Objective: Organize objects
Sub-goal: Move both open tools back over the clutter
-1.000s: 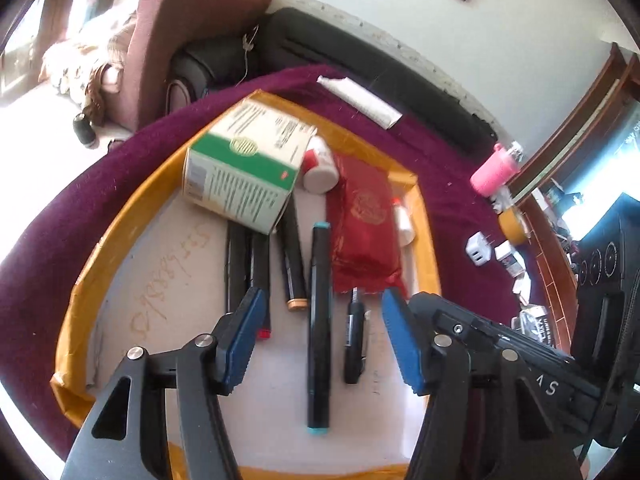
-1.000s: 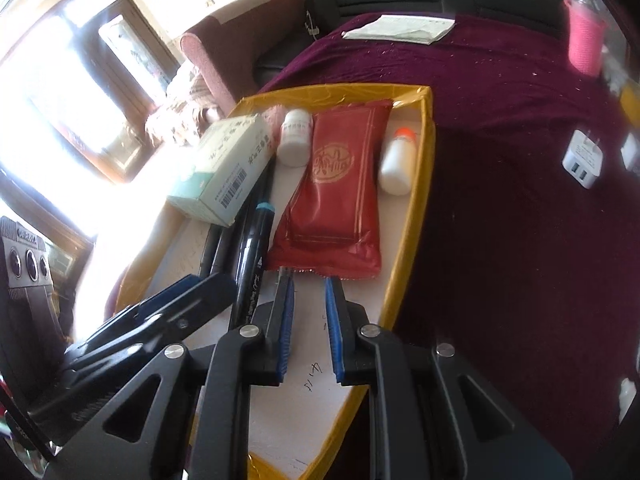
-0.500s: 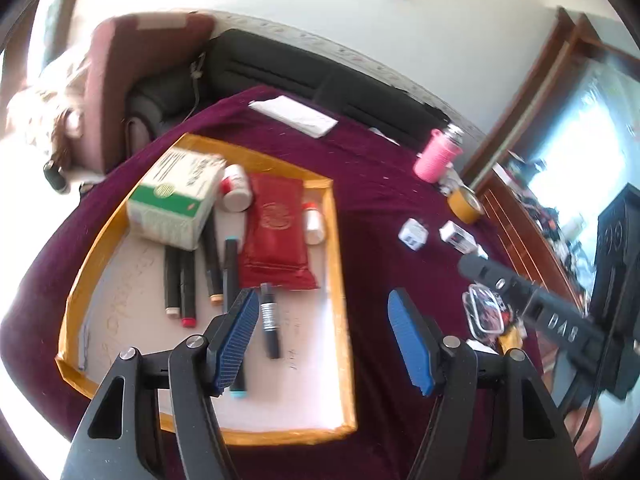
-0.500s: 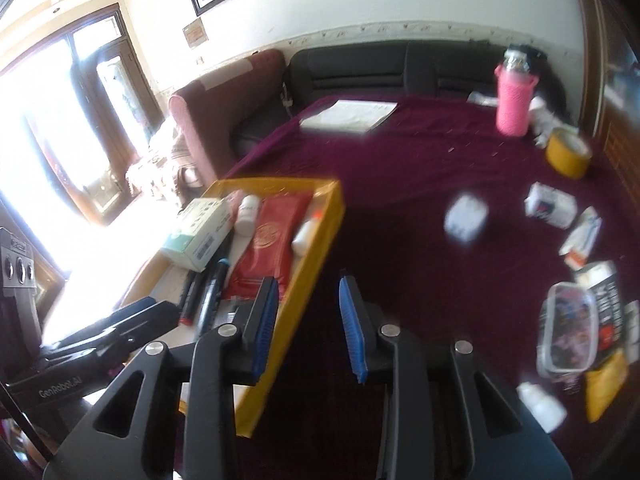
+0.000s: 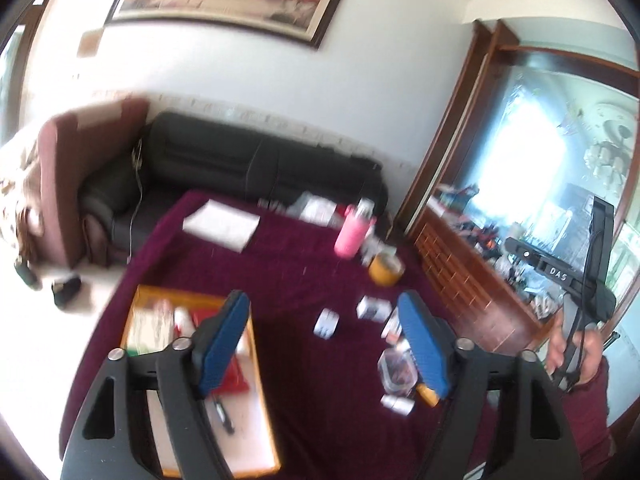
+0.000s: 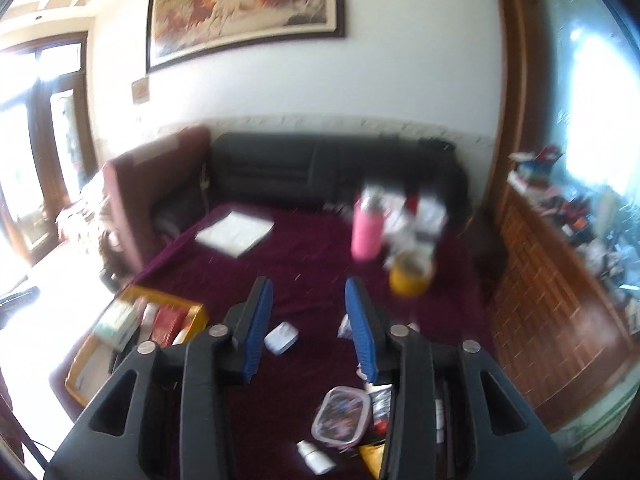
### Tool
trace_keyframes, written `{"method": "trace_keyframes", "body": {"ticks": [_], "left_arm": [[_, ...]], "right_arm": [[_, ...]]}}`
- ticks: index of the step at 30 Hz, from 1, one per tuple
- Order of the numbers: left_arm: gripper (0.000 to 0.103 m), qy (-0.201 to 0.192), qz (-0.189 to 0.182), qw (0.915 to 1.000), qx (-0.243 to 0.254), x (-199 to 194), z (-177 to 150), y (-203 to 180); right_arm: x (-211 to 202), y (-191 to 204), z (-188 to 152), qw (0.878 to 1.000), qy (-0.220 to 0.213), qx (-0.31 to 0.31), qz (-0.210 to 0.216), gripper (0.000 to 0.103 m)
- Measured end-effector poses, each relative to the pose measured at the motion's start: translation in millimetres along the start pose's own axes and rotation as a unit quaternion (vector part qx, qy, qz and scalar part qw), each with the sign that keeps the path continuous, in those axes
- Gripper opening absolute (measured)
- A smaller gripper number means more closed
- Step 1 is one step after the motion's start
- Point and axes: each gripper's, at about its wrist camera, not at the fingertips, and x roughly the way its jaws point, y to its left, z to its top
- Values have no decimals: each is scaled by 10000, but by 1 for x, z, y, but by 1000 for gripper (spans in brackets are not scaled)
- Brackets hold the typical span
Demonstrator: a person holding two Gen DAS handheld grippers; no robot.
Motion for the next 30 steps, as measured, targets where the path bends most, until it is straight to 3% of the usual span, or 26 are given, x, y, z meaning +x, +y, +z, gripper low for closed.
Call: {"method": "trace_keyframes", "body": {"ticks": [5, 9, 12, 13, 18, 21, 25, 30], "left_arm": [[75, -176, 227, 9986, 434, -22, 47, -26], [75, -181, 385, 9965, 720, -25, 55, -44], [75, -46, 160, 9964, 836, -19, 47, -56], [75, 20, 26, 9967, 811, -16, 43, -58], [75, 587, -524, 9952, 589, 17, 23, -62], [75, 819, -710, 9928, 518, 40, 6, -61], [75, 1078, -597, 9914, 429, 84, -22, -54], [75, 1655, -434, 9844, 402, 154, -63, -44]], "right_arm": [[-56, -21, 84, 9945, -53, -419, -956, 55], [-85, -38, 130, 9894, 220, -375, -1385, 64], [-100, -43, 145, 9781, 476, -537, -1955, 66], [-103, -46, 145, 9761, 502, -515, -2050, 72], [-78, -60, 102, 9781, 893, -262, -1860, 77], [-47, -62, 50, 9800, 1268, -190, -1519, 77], [19, -69, -30, 9765, 1993, 431, -695, 77], [70, -74, -100, 9666, 2358, 970, -272, 77]]}}
